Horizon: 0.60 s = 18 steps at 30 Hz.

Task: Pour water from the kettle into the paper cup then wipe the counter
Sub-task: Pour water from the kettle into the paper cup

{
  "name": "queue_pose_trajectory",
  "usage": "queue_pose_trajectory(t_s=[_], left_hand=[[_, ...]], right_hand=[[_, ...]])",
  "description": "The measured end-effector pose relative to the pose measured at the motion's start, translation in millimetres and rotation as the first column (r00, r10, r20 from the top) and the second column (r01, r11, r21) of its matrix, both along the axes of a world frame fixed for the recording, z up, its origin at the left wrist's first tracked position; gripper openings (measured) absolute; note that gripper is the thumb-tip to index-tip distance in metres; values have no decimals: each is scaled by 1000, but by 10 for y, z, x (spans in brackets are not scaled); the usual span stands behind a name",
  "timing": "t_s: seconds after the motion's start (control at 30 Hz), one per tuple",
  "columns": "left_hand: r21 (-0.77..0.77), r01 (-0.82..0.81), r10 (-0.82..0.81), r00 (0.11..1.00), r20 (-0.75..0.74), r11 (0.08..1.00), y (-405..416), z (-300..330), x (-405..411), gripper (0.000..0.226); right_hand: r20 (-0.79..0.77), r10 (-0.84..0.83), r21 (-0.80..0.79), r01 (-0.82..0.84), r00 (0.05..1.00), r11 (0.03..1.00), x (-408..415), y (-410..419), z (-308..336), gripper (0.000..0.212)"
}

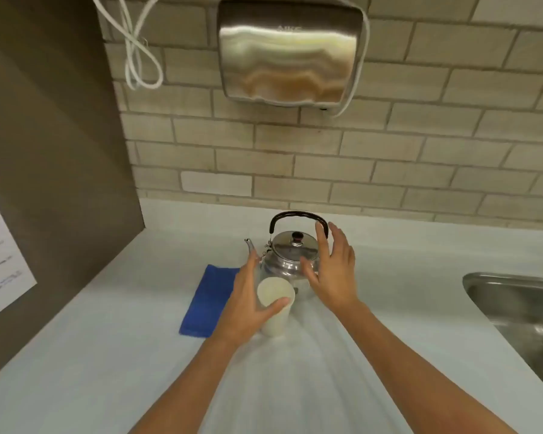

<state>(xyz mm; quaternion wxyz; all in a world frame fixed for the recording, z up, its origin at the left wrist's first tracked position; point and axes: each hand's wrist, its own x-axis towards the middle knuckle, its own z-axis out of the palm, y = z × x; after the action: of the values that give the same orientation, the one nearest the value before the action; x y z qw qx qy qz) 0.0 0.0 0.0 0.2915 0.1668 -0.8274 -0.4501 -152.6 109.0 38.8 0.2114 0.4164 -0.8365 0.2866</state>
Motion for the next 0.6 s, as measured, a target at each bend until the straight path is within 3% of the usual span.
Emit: queue_pose_trajectory(t_s=[0.13,0.23,0.4,0.6], left_hand=[[183,4,-8,1000,21,983,97,-277,-25,125],[250,3,-11,1000,29,968,130,-443,-56,131],[260,-8,-8,998,62,965,120,-576,-57,119],[260,-35,23,998,50,965,114,-649,-74,111]], right_hand=[[94,12,47,-16,995,999,-229,-199,122,71],[7,12,109,-12,1000,994,-390,-421,262,65],[56,150,275,-160,987,948,-683,-727,493,43],[131,284,185,-304,950,934,-860,-790,508,29]])
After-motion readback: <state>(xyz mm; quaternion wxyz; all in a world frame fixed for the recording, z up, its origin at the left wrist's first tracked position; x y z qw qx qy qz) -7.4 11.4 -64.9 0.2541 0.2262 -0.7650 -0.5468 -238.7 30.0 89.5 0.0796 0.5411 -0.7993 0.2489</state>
